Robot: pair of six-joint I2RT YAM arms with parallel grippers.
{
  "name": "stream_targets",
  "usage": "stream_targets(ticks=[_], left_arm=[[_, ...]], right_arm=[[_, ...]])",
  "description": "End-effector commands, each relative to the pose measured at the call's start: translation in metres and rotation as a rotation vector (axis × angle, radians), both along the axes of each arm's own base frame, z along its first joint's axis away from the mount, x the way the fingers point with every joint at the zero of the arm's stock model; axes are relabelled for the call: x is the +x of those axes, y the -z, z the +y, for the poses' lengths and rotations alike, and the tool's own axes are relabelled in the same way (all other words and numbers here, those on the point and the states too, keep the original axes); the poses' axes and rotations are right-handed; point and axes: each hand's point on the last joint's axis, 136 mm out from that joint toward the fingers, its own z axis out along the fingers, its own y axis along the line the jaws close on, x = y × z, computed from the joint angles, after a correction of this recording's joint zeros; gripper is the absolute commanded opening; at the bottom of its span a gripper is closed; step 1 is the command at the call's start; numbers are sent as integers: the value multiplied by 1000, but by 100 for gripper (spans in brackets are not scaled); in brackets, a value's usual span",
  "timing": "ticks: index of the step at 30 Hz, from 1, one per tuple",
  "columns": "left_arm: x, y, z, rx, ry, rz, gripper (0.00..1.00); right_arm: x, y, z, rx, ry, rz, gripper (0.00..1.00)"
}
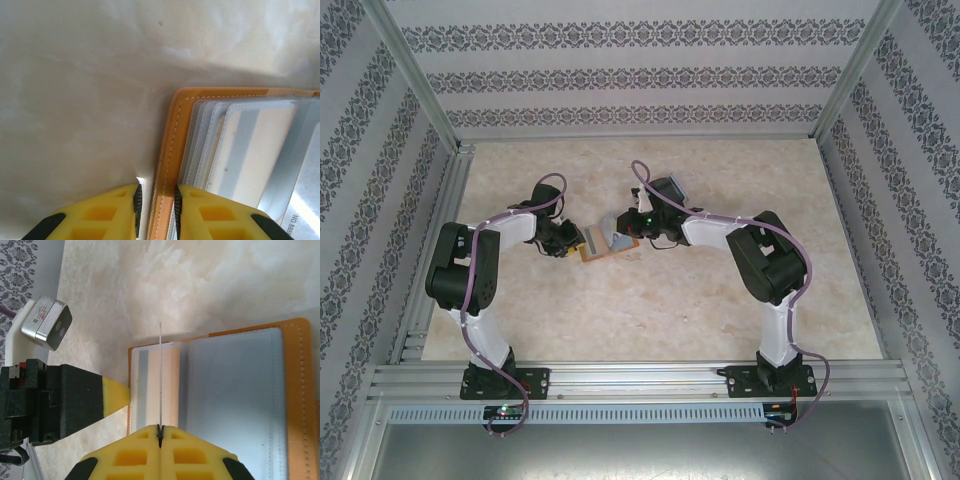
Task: Put the credit cards into the card holder
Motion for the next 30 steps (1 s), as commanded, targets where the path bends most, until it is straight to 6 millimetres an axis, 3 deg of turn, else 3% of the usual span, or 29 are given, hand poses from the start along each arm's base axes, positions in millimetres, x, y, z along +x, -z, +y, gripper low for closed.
stream_targets(ticks=[1, 10, 30], left_arm=[[-5, 11, 1, 39, 25, 28, 27], [-7, 12, 1, 42, 27, 28, 26], [-9, 16, 0, 38, 24, 33, 27]], right_arm=[[-1, 3, 8, -8, -26, -4, 7], [-5, 19, -8, -60, 26, 6, 6], [-9, 28, 8, -15, -2, 64, 7]])
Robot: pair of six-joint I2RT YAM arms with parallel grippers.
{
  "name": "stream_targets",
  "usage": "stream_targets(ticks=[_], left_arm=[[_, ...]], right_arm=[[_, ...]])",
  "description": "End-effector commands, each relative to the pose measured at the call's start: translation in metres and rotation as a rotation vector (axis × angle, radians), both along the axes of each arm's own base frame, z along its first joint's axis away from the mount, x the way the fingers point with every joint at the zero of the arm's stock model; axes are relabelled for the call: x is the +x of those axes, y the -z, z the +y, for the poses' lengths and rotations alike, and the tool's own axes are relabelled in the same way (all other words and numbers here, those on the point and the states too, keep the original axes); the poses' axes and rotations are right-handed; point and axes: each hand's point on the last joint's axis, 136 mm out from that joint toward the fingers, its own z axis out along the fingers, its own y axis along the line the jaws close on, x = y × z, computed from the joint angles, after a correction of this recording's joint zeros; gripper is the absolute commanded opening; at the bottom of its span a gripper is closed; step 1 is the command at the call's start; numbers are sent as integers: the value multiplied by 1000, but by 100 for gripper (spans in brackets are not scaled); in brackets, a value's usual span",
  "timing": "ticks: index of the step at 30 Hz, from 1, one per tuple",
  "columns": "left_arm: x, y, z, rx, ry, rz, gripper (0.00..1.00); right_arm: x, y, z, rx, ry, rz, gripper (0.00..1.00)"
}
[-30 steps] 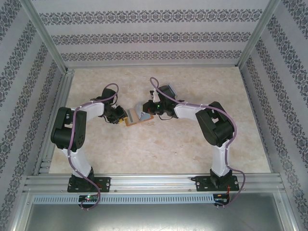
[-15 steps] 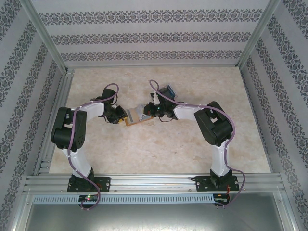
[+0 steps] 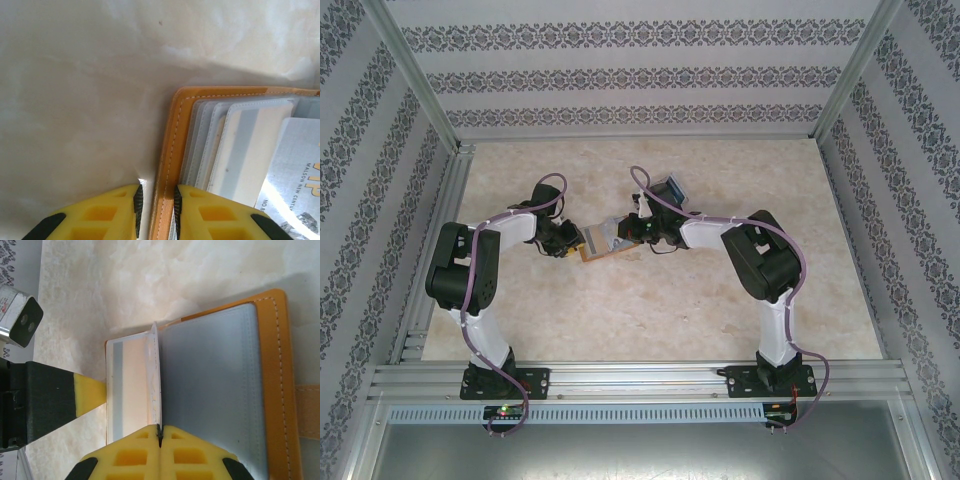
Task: Put the credit cards into the card holder
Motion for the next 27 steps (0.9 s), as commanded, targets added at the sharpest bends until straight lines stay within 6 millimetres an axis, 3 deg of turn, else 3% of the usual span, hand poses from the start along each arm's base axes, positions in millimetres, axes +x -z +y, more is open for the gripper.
stream_targets(ticks=[1, 27], left_arm=[[-8, 15, 0, 36, 18, 33, 27], [-9, 14, 0, 36, 13, 35, 26]], right_arm=[[-5, 6, 11, 10, -21, 22, 7], [6, 13, 8, 8, 6, 7, 7]])
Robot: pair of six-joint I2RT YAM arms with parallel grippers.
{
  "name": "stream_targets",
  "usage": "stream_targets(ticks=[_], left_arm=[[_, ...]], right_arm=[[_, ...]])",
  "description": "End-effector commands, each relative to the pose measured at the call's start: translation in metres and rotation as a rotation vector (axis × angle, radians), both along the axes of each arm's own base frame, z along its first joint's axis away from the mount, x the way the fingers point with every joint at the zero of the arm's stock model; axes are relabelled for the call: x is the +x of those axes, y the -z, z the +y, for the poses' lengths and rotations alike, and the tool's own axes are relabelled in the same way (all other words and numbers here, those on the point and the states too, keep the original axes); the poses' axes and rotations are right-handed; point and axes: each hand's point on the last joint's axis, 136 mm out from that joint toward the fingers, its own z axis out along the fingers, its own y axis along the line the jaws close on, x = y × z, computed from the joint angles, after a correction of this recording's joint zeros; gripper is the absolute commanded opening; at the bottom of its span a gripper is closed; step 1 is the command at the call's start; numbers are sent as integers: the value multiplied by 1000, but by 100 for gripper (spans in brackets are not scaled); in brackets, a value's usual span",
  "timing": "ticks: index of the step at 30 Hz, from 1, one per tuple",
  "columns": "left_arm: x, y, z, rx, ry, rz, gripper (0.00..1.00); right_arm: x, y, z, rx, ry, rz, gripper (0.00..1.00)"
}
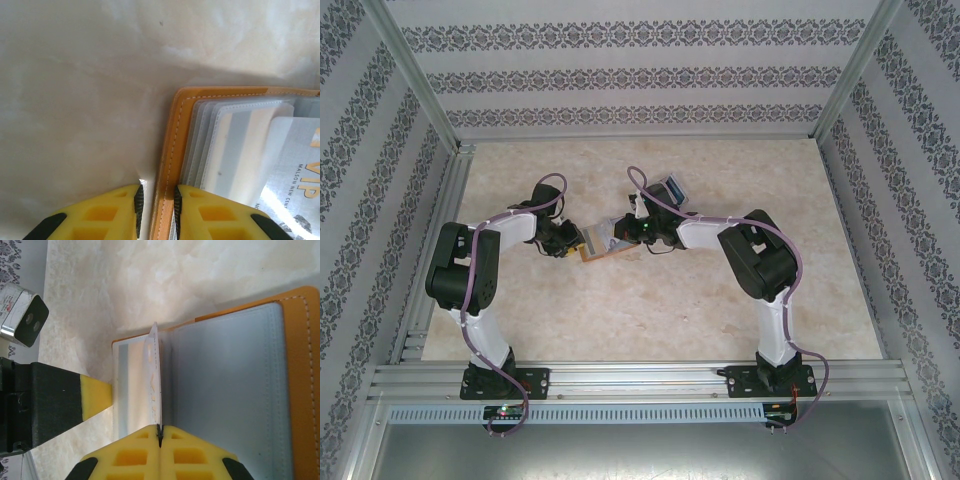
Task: Put the credit cards into the card holder
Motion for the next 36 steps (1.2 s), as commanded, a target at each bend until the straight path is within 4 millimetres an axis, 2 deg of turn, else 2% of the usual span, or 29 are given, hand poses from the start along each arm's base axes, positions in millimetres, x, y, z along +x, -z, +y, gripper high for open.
stream_targets(ticks=[1, 12, 19, 24, 28, 36], left_arm=[[-9, 13, 0, 34, 16, 31, 26], [-11, 14, -1, 29, 12, 31, 26], [-9, 13, -3, 26, 15, 27, 26], [-8, 14, -5, 18, 17, 27, 26], [-6, 12, -6, 14, 20, 22, 26], [-1, 9, -9, 8, 30, 17, 26]], right_arm=[[6, 13, -1, -14, 15, 7, 7], [2, 27, -1, -63, 8, -3, 7], [0, 28, 2, -101, -4, -28, 6], [9, 24, -6, -129, 24, -62, 6], [8, 23, 6, -107, -5, -51, 6], [-14, 29, 27, -156, -123, -20, 7]])
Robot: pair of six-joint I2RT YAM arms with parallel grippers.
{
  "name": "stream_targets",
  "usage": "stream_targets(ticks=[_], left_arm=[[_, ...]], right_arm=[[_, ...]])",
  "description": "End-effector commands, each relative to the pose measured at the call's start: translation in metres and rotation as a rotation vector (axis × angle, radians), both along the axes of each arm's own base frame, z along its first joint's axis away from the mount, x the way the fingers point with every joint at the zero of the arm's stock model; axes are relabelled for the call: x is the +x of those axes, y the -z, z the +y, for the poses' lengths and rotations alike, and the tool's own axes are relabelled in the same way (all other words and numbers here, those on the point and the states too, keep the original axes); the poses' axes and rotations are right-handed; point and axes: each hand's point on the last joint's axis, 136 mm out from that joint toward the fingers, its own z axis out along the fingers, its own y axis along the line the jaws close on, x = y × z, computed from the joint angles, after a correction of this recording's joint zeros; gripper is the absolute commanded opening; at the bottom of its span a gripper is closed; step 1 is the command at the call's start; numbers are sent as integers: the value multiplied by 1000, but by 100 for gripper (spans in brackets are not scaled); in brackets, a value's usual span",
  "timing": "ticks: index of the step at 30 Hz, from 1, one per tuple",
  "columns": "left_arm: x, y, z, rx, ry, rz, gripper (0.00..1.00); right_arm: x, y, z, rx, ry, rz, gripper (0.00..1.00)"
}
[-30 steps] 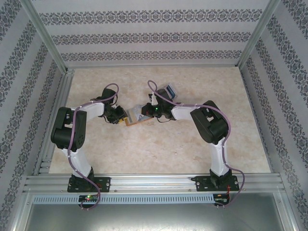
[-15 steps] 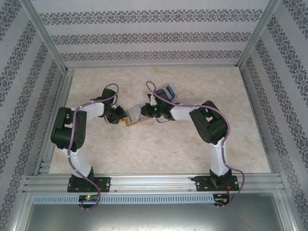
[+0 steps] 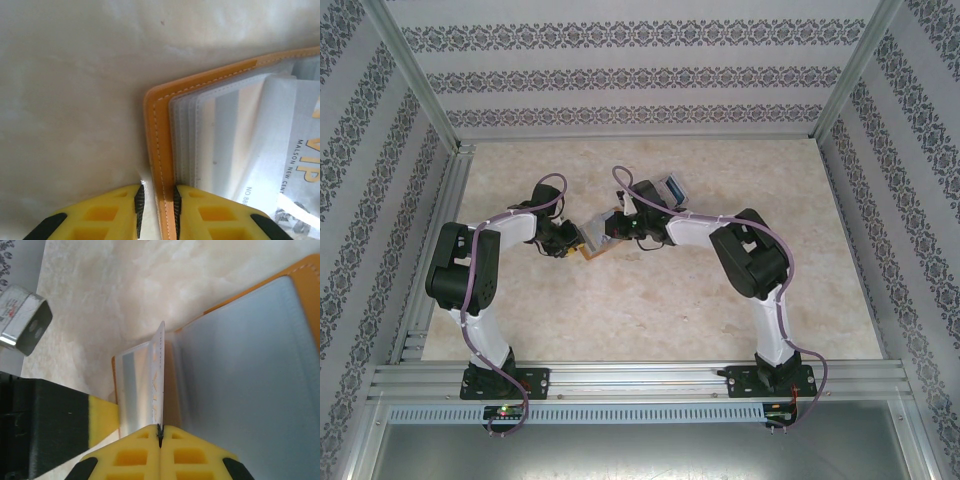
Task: Put the credit cards into the card holder
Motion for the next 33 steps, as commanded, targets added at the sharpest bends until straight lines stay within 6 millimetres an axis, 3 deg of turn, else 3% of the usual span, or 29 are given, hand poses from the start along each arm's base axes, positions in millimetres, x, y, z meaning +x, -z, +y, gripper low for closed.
stream_targets(ticks=[1, 11, 21, 30, 33], left_arm=[[0, 9, -8, 8, 30, 17, 26], [1, 9, -5, 36, 46, 23, 26], [10, 11, 8, 89, 47, 23, 25], [-2, 14, 3, 44, 23, 35, 25], [-10, 16, 3, 39, 19, 43, 25]], right_arm=[[-25, 36, 1, -98, -68, 77, 7], [-49, 49, 4, -69, -183, 199, 7], [-57, 32, -11, -61, -265, 263, 6], [-50, 40, 5, -198, -129, 155, 6], [-49, 42, 10, -219, -123, 140, 12]])
